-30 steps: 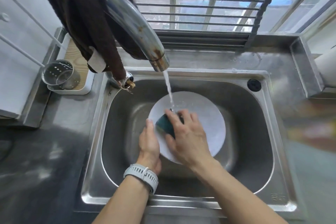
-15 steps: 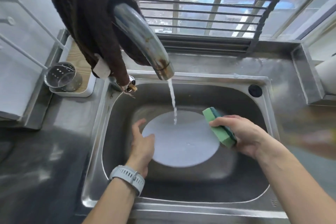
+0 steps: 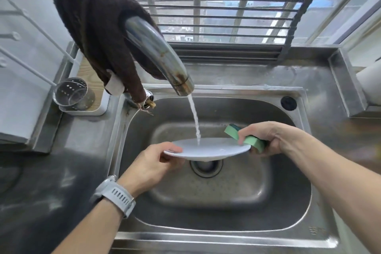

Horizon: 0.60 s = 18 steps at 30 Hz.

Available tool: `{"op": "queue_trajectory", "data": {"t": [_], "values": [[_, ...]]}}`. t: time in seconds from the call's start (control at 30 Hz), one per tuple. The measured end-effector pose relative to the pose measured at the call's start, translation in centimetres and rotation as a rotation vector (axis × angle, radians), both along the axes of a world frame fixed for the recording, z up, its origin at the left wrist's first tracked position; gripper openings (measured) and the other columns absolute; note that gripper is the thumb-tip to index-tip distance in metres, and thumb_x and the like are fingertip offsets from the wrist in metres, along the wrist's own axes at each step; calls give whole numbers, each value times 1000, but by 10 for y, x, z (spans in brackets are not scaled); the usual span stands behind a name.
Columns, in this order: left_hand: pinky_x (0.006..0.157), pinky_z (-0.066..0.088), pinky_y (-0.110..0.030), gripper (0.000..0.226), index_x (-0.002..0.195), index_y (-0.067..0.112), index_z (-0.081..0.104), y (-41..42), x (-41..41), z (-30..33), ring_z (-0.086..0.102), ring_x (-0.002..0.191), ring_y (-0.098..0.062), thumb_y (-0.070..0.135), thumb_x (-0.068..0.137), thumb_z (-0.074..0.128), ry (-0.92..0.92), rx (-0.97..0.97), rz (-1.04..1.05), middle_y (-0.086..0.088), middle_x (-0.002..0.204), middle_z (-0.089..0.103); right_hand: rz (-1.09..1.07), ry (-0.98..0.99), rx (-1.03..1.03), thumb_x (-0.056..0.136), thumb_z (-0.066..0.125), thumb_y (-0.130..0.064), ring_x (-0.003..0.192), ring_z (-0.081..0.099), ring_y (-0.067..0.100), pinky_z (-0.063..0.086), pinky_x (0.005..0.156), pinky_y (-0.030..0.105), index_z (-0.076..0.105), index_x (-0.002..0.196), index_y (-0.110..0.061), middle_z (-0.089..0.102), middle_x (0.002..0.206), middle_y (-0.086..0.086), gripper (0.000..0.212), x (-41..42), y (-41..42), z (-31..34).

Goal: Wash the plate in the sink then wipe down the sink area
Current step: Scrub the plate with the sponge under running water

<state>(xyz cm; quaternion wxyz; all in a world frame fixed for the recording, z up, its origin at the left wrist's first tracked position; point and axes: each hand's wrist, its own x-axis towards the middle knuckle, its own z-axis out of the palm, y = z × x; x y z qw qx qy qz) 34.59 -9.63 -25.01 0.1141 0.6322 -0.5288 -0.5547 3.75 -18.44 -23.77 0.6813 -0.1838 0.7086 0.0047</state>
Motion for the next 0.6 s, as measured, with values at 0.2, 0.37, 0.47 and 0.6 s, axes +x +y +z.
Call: {"op": "queue_trajectory", "data": {"t": [0.2,0.37,0.47,0.6], "values": [[95,36,-8,9,80,49,79,0,-10,6,44,110,7,55,74,77,-138,-244,-137,24,115,40,-232,-175,150,82,60,-10,45,58,11,47,41,15,62,94,1,64,72,12,16,-14,-9,-6],[90,51,-28,15,102,19,81,9,-26,4,68,98,-6,26,93,71,255,-82,3,5,107,77,-451,-297,21,74,74,-13,74,67,24,59,64,29,62,110,-1,65,105,18,40,-11,5,-4],[73,51,-32,23,94,9,78,17,-34,0,66,80,-12,31,92,73,302,-19,176,-1,85,76,-470,-261,-205,83,76,-15,75,65,20,57,86,44,66,103,-7,68,82,9,24,9,33,-7],[75,58,-33,21,109,14,74,23,-45,0,72,88,-17,27,93,70,405,-40,335,-5,100,79,-266,-23,-648,87,77,-35,104,68,11,54,102,44,62,133,-18,73,114,-6,52,50,86,-14]]}}
